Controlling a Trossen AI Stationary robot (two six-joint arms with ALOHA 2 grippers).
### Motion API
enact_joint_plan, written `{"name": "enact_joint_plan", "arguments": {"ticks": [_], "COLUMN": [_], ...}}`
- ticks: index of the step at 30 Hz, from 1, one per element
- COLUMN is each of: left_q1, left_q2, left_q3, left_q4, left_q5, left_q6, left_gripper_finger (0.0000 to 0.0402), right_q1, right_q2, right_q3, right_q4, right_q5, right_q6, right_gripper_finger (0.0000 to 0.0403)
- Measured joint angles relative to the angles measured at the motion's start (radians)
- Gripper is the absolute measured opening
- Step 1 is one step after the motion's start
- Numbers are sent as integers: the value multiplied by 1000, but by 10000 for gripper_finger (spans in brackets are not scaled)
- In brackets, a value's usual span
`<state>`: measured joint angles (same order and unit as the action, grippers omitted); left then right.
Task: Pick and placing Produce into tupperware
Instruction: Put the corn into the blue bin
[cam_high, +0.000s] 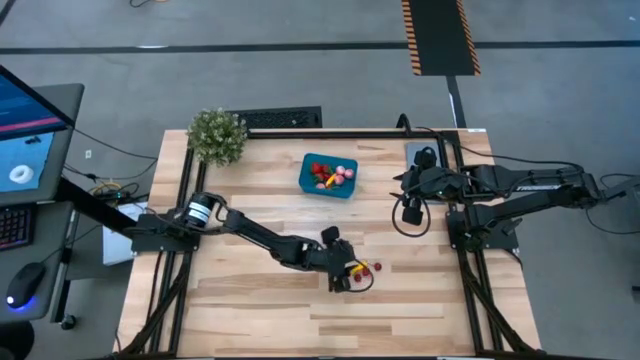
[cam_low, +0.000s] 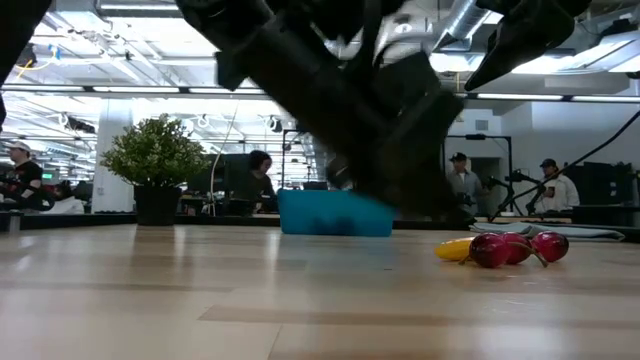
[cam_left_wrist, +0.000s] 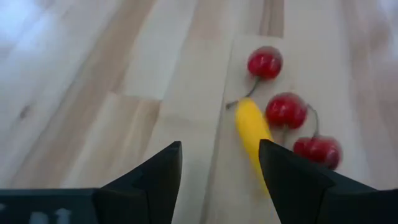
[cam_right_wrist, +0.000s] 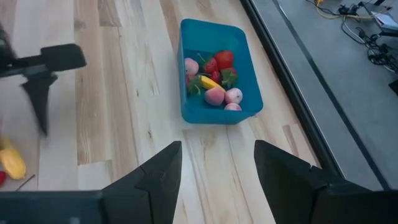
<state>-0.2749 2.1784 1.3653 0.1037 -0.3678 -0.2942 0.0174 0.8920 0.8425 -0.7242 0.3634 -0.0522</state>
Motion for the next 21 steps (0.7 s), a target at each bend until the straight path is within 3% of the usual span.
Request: {"name": "enact_joint_plan", "arguments": {"ticks": [12,21], "left_q1": [2,-10], "left_q2": [32,32], "left_q3": [29,29], "left_q4": [17,101], "left_q5": [-13,-44], "left_q6": [14,-77], "left_gripper_finger": [204,204], "right_q1": [0,0], "right_q2": [0,0], "right_q3": [0,0], "right_q4": [0,-1], "right_q5": [0,0], "right_q6": [0,0], "right_gripper_finger": [225,225]}}
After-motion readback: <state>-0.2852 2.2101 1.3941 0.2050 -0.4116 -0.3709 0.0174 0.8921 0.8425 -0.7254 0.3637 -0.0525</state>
